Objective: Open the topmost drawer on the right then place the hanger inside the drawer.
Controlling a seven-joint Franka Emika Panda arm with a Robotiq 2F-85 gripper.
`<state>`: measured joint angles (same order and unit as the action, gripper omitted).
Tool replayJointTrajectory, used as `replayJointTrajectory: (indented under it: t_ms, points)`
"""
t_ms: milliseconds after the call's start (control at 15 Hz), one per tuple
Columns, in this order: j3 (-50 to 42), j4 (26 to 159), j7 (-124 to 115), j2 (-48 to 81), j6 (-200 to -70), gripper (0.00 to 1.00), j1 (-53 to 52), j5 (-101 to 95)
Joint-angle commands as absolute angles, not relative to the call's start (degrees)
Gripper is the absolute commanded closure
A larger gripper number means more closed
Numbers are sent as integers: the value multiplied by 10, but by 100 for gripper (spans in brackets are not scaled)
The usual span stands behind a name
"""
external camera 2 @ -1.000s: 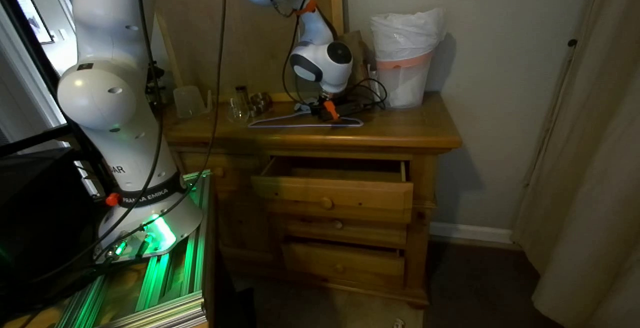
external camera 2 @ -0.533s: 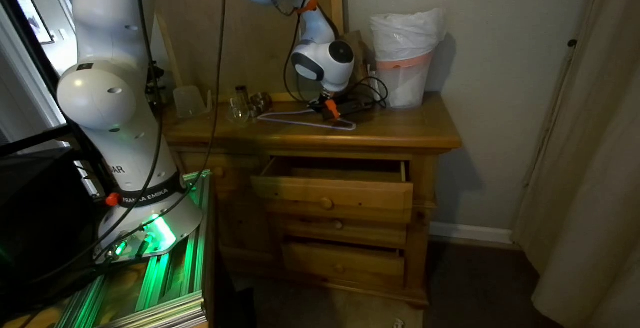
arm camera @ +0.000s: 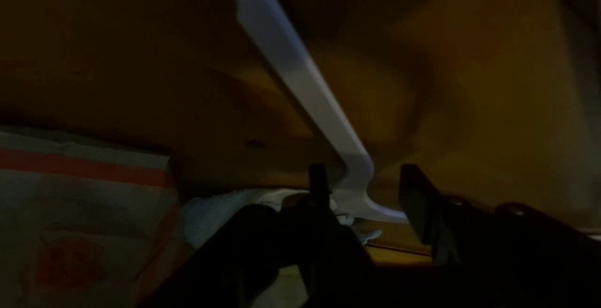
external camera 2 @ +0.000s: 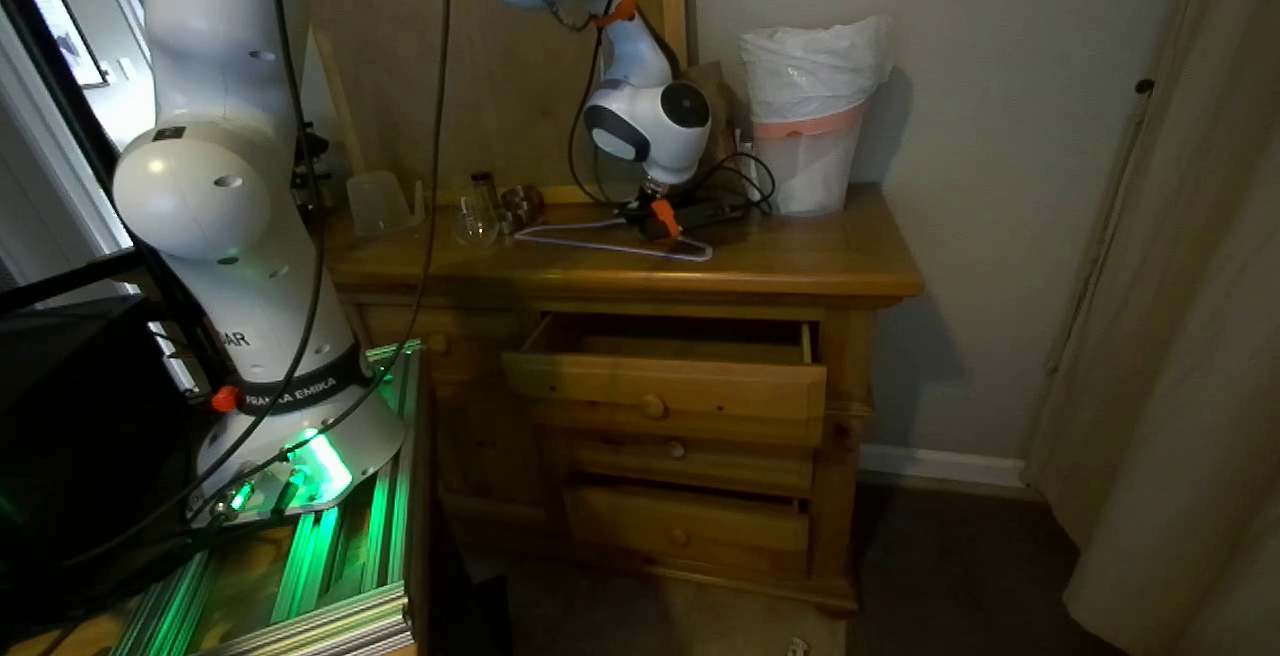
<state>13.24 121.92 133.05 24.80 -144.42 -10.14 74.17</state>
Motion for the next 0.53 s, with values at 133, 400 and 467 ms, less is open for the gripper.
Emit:
replayJointTrajectory:
  t_ms: [133, 400, 467]
  points:
    - [131, 1196, 1351, 264, -1431, 11, -101, 755]
    - [130, 1177, 1352, 281, -1434, 0, -100, 759]
    - [130, 1171, 1350, 286, -1436, 0, -101, 758]
